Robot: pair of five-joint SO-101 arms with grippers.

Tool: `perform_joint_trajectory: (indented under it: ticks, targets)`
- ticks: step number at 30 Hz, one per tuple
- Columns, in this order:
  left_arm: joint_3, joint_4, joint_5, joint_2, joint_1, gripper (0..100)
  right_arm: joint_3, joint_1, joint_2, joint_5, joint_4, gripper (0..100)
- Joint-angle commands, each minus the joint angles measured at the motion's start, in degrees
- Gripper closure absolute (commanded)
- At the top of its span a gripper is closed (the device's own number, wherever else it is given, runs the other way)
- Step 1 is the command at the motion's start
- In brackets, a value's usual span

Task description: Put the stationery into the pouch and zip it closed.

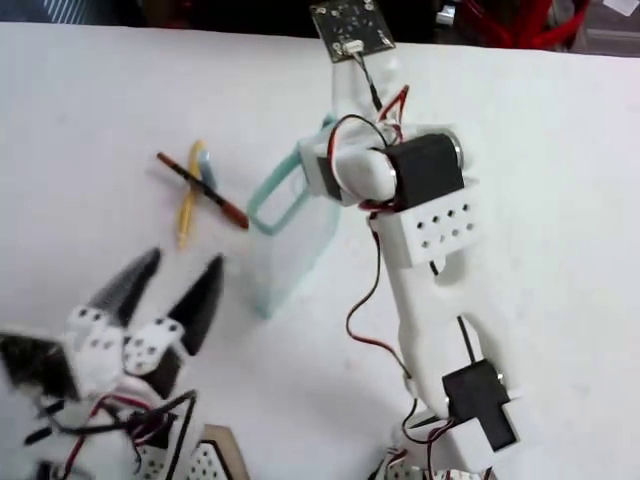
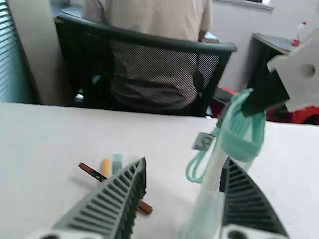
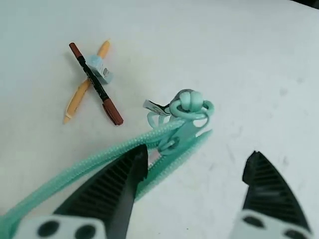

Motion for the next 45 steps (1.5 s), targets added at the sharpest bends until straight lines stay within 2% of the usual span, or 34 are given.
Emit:
perform_joint_trajectory:
  ticks: [1,5,8,12,18,21,27,31,34,39,45]
  targets:
    - [-4.3,-0.4,-7.8,0.7,-2.7,79,0.1,3.1,-0.7,-0.2,-0.3,69.7]
    - [-6.2,-1.9,-15.2,2.3,-2.9,93,-0.2,4.4,-0.7,-0.2,1.6,69.7]
    - [-9.8,-4.6,-18.5,10.5,-7.1,97,-0.2,4.0,-0.7,-0.2,1.7,69.7]
    - [-19.4,-6.1,-18.5,31.1,-11.6,94,-0.1,4.1,-0.7,-0.2,1.6,69.7]
    - [-39.1,1.1,-17.8,69.9,-14.6,85,-0.3,3.5,-0.7,-0.2,1.3,69.7]
    - [-46.9,4.2,-12.7,87.3,-14.9,81,-0.3,2.9,-0.7,-0.1,1.4,69.7]
    - [-63.3,7.3,-6.4,113.0,-14.7,80,-0.1,2.7,-0.7,-0.1,1.5,69.7]
    - [-74.8,10.8,-2.5,121.5,-14.5,80,0.2,2.7,-0.6,-0.1,1.5,69.7]
    - [-81.1,12.4,-2.2,124.5,-13.1,80,0.2,2.7,-0.6,-0.1,1.5,69.7]
    - [-85.4,12.0,-2.2,129.6,-9.6,80,0.3,2.9,-0.6,-0.1,1.6,69.7]
    - [-91.8,11.9,-2.0,138.7,-9.5,80,0.2,2.8,-0.7,-0.1,2.2,69.7]
